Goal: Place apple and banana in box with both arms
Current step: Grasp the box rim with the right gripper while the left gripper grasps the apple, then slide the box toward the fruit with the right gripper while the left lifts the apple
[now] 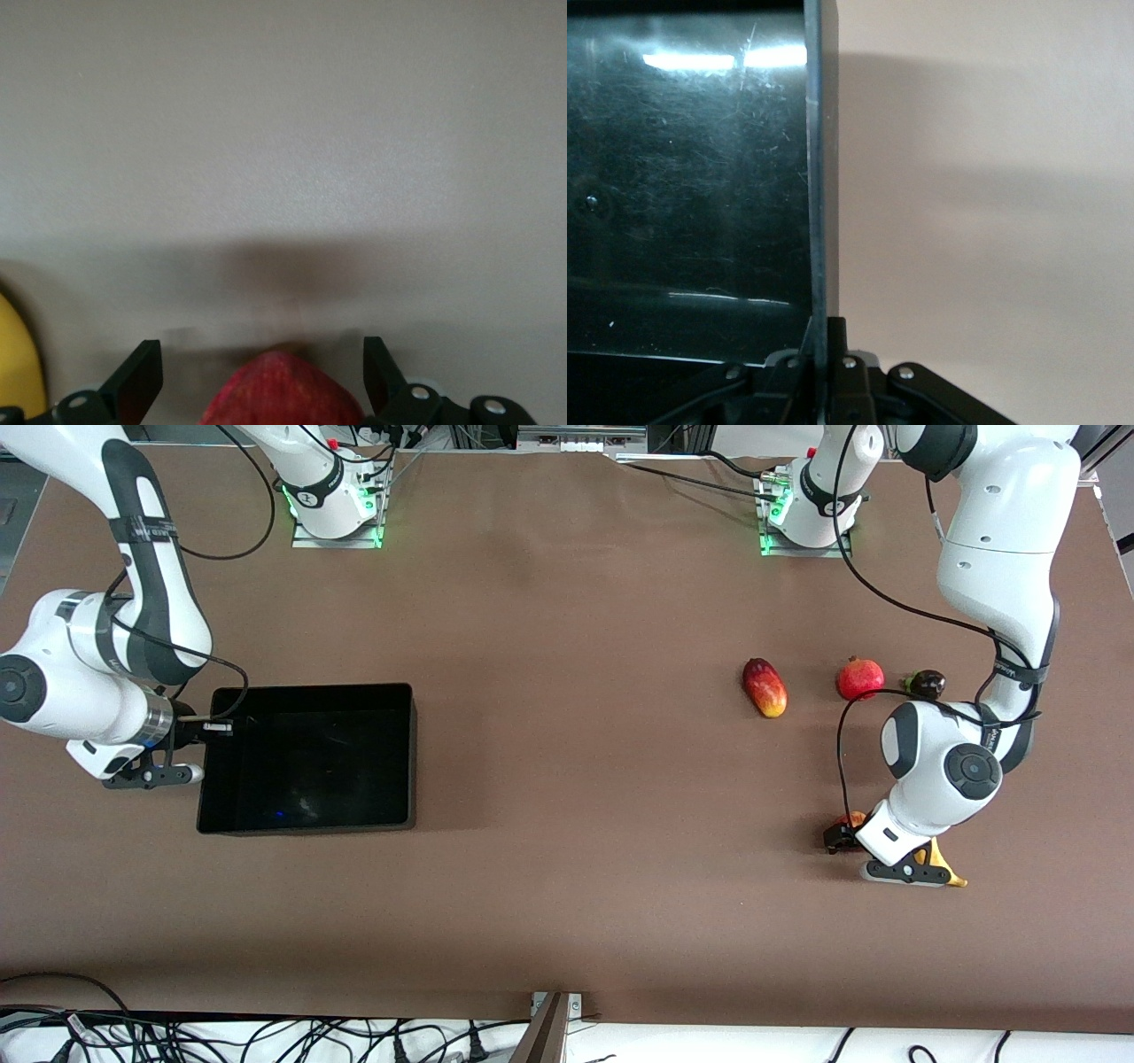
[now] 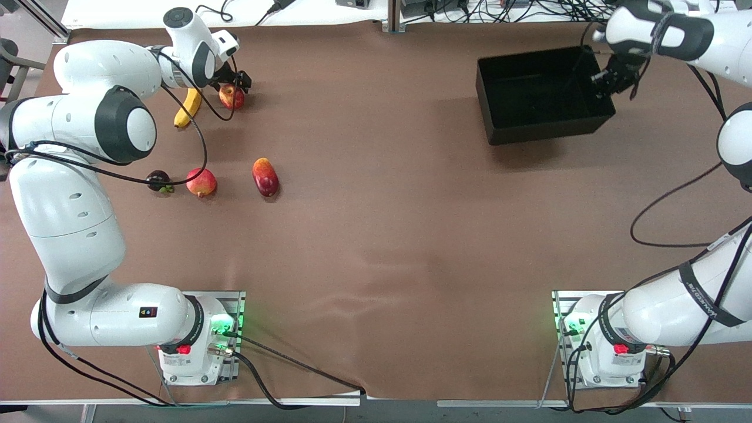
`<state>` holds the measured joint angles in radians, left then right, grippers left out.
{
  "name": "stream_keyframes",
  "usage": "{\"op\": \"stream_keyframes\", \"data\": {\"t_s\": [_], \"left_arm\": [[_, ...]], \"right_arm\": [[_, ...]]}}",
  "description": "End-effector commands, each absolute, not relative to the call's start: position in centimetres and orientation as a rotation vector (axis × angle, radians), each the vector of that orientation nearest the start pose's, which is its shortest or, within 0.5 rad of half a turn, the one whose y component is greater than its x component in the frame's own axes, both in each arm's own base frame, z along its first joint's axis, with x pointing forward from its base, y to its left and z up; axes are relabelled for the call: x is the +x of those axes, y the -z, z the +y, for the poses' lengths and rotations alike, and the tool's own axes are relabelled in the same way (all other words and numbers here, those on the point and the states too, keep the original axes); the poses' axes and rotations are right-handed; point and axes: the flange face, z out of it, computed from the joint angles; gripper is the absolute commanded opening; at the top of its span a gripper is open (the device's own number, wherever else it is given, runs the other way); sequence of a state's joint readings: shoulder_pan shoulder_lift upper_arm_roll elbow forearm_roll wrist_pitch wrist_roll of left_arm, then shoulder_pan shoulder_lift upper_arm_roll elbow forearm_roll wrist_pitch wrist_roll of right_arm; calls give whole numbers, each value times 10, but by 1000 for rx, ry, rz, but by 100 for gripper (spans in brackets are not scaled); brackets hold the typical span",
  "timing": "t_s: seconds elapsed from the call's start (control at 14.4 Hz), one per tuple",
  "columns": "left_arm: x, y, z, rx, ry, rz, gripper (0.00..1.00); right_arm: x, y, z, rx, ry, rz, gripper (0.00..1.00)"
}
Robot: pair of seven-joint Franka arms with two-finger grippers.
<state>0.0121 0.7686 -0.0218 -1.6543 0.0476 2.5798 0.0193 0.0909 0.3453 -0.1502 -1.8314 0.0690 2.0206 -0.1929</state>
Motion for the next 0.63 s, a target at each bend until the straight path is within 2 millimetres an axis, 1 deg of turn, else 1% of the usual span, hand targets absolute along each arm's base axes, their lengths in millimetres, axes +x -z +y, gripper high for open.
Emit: {"op": "stream_keyframes", "data": {"t_s": [0.0,0.07,0.14,0.28,0.35,0.42,0.56], "left_arm": [[688,-173,-12,-3118,260,49,100],[683,-168,-13,-3120,241,48,100],[683,-167,-12,-3119,241,44,96],[678,-165,-11,-3119,227,44,47],[678,-167,-11,-3117,226,53,15],[677,-166,-11,-3115,222,71,0],[678,-179,-12,-3112,212,77,0]], "right_arm": [[627,-367,33,-3046,-238,-270,0],[625,-371,58,-3026,-260,-265,0],[622,-375,85,-3014,-276,-223,0],[610,-376,138,-3024,-322,-211,0],[603,-376,168,-3034,-330,-210,0],[596,-376,197,-3045,-323,-198,0],[587,-379,241,-3041,-313,-181,0]]}}
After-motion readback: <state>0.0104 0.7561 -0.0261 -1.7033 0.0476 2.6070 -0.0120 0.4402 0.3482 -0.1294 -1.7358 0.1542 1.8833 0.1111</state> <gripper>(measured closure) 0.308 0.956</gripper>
